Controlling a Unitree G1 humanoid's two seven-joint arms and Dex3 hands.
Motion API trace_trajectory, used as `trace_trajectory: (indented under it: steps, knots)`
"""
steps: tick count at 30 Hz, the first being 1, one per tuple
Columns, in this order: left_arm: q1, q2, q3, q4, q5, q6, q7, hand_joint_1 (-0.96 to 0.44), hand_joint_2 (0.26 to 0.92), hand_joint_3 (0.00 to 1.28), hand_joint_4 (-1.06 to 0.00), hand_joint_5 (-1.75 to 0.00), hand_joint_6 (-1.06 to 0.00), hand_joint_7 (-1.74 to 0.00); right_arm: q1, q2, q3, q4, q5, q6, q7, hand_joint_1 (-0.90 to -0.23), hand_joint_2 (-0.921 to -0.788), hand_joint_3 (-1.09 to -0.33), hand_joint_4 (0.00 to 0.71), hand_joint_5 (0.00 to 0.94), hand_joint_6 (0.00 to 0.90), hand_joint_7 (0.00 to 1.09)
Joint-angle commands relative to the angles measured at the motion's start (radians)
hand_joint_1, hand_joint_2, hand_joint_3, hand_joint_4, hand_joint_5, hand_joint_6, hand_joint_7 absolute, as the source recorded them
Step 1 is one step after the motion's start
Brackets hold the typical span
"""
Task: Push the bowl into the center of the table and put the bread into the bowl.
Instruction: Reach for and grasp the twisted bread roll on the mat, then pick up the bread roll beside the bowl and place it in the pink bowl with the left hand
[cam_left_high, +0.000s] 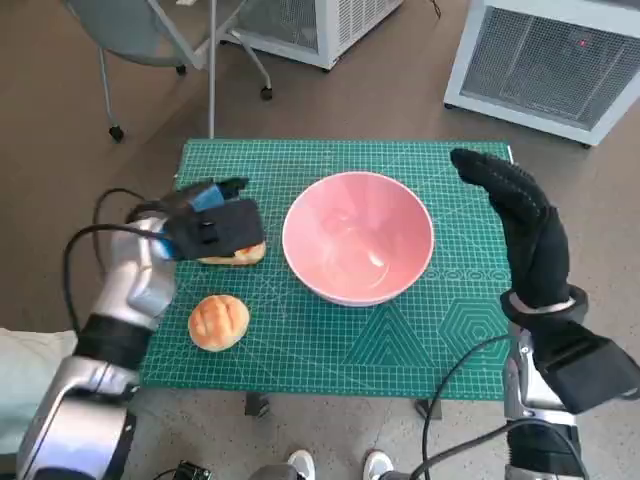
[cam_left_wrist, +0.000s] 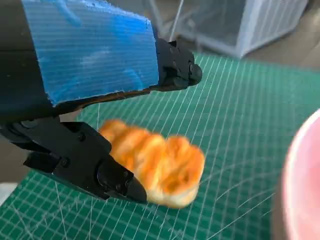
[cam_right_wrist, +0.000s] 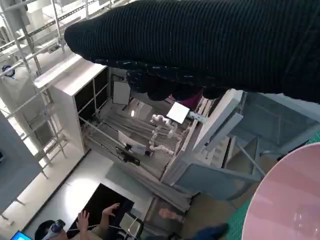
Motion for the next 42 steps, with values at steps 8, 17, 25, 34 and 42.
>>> trace_trajectory:
  steps: [8,17,25,34,42]
  knots:
    - [-0.142,-0.080,-0.065,0.315,0.004,-0.017,0.027,-0.04,0.735,0.00,-0.13,-0.02,-0.31,-0.02,0.017,0.006,0.001,0.012,0.022,0.004,0.000,-0.770,-0.921,-0.753,0.148,0.000,-0.001,0.45]
    - [-0.151,-0.102,-0.095,0.403,0.015,-0.042,0.098,0.26,0.862,0.04,-0.63,-0.87,-0.56,-0.04,0.028,0.011,0.001,-0.003,0.036,0.012,0.002,-0.768,-0.921,-0.754,0.146,0.000,-0.001,0.47]
    - [-0.153,-0.081,-0.105,0.399,0.016,-0.092,0.160,0.09,0.911,0.04,-0.73,-1.14,-0.67,-0.83,0.031,0.014,0.003,-0.010,0.047,0.020,0.005,-0.764,-0.921,-0.755,0.145,0.000,-0.001,0.47]
    - [-0.125,-0.004,-0.035,0.218,-0.049,-0.183,0.187,0.00,0.898,0.02,-0.81,-0.98,-0.71,-1.13,0.029,0.018,0.008,-0.011,0.054,0.026,0.007,-0.750,-0.921,-0.754,0.144,0.000,-0.001,0.47]
    - [-0.004,0.070,0.068,-0.132,-0.098,-0.236,0.236,0.00,0.894,0.01,-0.85,-0.96,-0.70,-1.12,0.029,0.021,0.013,-0.012,0.059,0.027,0.011,-0.742,-0.921,-0.755,0.143,0.000,-0.001,0.47]
